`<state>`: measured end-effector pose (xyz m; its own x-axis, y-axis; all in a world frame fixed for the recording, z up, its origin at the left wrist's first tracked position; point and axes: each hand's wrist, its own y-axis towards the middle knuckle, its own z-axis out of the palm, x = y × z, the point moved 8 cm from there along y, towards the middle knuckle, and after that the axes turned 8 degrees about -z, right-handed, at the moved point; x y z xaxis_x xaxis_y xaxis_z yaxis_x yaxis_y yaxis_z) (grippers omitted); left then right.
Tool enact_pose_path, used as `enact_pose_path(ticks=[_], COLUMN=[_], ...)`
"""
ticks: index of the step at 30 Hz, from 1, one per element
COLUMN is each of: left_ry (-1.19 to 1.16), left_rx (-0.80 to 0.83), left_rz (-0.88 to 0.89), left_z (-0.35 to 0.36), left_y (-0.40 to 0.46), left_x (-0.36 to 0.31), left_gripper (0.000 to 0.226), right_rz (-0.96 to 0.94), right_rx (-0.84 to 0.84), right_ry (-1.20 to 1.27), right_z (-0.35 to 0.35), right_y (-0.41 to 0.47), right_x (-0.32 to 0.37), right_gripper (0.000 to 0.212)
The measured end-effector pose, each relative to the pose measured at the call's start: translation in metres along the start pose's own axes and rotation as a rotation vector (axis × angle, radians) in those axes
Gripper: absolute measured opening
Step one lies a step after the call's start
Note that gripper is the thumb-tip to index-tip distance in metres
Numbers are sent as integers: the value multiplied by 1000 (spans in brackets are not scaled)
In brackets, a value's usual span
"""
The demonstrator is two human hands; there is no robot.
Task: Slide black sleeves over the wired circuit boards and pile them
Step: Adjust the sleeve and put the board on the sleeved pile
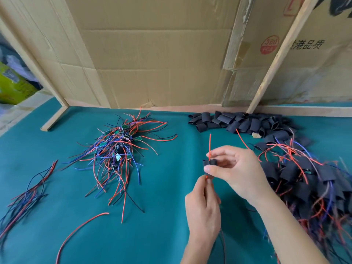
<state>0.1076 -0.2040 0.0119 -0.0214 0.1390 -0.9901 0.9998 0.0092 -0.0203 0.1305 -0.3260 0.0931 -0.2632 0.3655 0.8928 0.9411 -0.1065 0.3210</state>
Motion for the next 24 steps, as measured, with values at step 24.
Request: enact_pose_path(ticks=[24], left_ry=[34], left_rx=[94], left_rz=[29], left_z=[4], left_y=[1], left_x=[3], left_gripper=[35], right_rz=[147], right_rx=[-75], right_ry=[287], right_z=[-12], right_y=[-28], right_x=[-54], right_gripper=[30])
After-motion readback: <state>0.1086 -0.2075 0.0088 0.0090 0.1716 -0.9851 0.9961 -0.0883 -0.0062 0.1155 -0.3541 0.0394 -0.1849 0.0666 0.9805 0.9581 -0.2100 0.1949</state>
